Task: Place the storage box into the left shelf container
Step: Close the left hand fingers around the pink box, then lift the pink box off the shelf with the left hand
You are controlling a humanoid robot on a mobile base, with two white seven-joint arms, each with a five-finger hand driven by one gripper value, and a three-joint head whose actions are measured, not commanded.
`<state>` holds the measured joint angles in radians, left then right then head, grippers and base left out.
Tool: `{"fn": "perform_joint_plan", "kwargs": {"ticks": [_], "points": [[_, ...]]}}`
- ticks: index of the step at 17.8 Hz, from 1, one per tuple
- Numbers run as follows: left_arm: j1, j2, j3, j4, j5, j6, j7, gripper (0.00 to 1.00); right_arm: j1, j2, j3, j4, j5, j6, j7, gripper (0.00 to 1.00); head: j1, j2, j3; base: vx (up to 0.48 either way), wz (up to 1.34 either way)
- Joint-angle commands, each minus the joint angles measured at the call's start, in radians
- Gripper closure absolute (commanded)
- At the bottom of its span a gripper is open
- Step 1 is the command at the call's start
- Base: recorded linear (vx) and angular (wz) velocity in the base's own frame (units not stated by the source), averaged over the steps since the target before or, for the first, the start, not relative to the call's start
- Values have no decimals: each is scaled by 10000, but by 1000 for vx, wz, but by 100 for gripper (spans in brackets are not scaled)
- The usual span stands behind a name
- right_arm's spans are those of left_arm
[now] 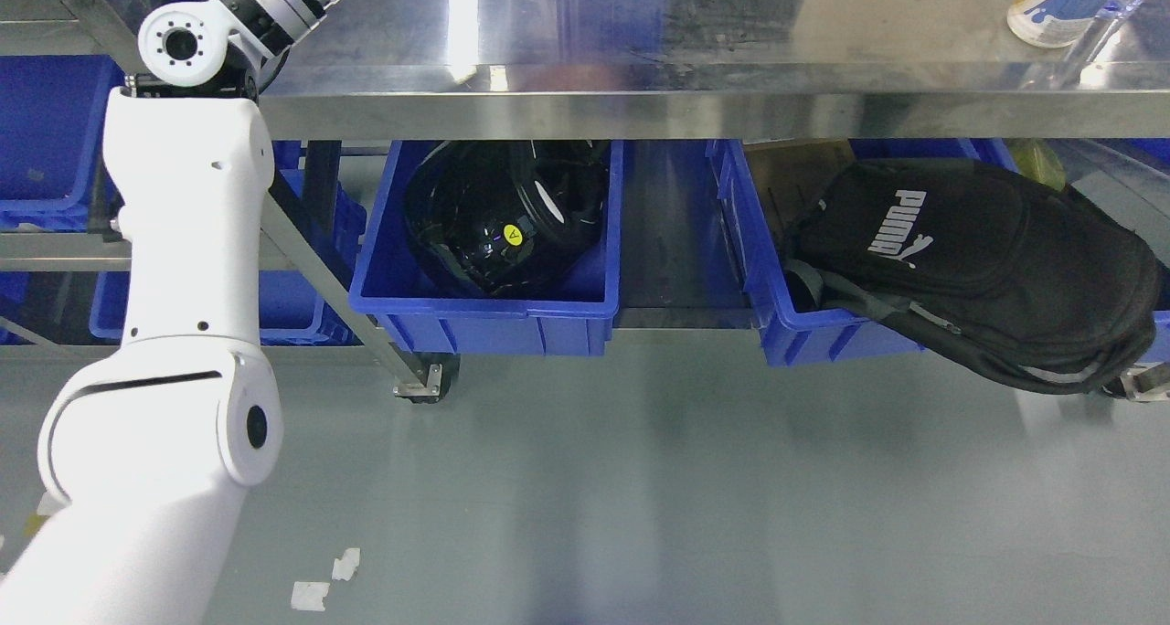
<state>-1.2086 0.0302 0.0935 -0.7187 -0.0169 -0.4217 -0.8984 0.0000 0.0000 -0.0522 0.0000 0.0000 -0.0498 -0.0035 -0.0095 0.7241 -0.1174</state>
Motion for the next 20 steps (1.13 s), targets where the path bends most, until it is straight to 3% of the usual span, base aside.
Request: {"fn": "perform_joint_plan", "kwargs": {"ticks": [1, 6, 10, 14, 20], "points": [[885, -127, 1442, -2073, 3034, 14, 223, 100, -46, -175, 1, -175, -215, 7, 5, 0, 0, 0, 0, 0, 0], [3996, -127, 447, -7070, 4801, 764, 2214, 100, -30, -175, 1, -175, -215, 7, 5, 0, 0, 0, 0, 0, 0], [5991, -127, -197, -9299, 4863, 750, 3676, 99, -30, -175, 1, -175, -215, 7, 5, 0, 0, 0, 0, 0, 0], [8078, -127, -1180, -9610, 4879, -260, 3722, 99, -30, -175, 1, -175, -215, -8, 5, 0, 0, 0, 0, 3, 28], [9400, -127, -1701, -9610, 4879, -1519, 3707, 99, -31, -175, 1, -175, -215, 7, 20, 0, 0, 0, 0, 10, 200]]}}
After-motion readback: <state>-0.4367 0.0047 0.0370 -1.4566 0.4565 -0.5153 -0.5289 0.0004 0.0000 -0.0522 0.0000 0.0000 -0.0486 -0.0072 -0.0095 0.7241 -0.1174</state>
